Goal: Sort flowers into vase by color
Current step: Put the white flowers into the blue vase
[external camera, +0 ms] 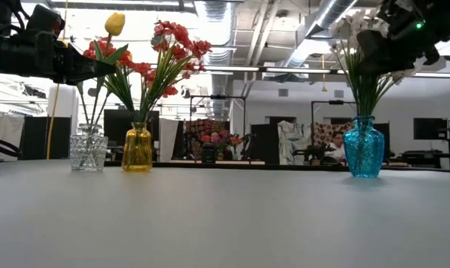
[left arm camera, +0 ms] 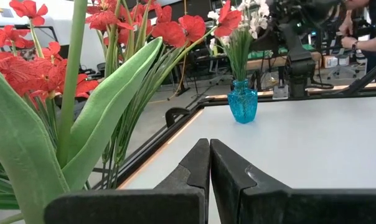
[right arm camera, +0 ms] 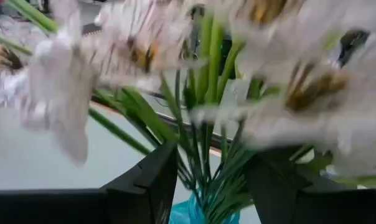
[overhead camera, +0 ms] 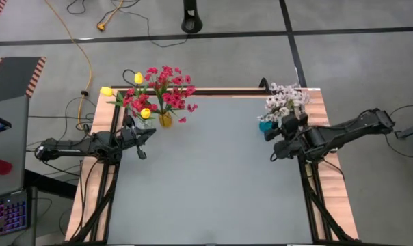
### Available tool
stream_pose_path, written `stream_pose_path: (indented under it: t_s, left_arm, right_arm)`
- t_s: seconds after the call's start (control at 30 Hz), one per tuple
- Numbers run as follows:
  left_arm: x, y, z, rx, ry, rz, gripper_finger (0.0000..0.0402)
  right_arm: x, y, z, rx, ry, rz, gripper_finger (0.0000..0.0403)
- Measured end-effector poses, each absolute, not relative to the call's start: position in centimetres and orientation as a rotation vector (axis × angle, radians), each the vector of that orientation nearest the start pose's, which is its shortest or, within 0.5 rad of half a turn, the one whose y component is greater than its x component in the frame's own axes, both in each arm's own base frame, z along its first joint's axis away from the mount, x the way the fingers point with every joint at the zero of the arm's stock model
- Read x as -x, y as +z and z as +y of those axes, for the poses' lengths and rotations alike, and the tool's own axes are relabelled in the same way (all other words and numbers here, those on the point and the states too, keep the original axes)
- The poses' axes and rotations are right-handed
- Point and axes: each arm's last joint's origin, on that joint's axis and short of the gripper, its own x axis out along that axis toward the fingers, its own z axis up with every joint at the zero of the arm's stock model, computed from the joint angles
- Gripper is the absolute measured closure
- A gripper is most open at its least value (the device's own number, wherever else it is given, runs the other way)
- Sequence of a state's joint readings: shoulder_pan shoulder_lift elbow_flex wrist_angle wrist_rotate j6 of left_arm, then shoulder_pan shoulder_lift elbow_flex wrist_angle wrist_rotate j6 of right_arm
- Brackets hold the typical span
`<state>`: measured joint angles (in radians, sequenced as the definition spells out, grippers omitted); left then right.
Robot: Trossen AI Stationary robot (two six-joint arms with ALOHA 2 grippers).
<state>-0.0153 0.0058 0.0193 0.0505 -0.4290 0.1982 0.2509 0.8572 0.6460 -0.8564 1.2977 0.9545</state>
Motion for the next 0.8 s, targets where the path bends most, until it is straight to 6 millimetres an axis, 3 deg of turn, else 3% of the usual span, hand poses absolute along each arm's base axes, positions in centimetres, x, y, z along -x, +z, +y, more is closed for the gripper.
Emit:
stream_pose_path:
  t_s: [0.4,0.8]
  left_arm:
    - [-9.4,17.4,1.1,-0.181,0.418,-0.022,0.0401]
    - [-9.4,17.4,1.1,-0.181,0.418,-0.022,0.0401]
  right_arm:
    - [-13.5,23.3,2.6,-0.019,-1.041,0.27,0.02]
    - [-13.5,23.5,1.9,0.039,-1.125,0.236,0.02]
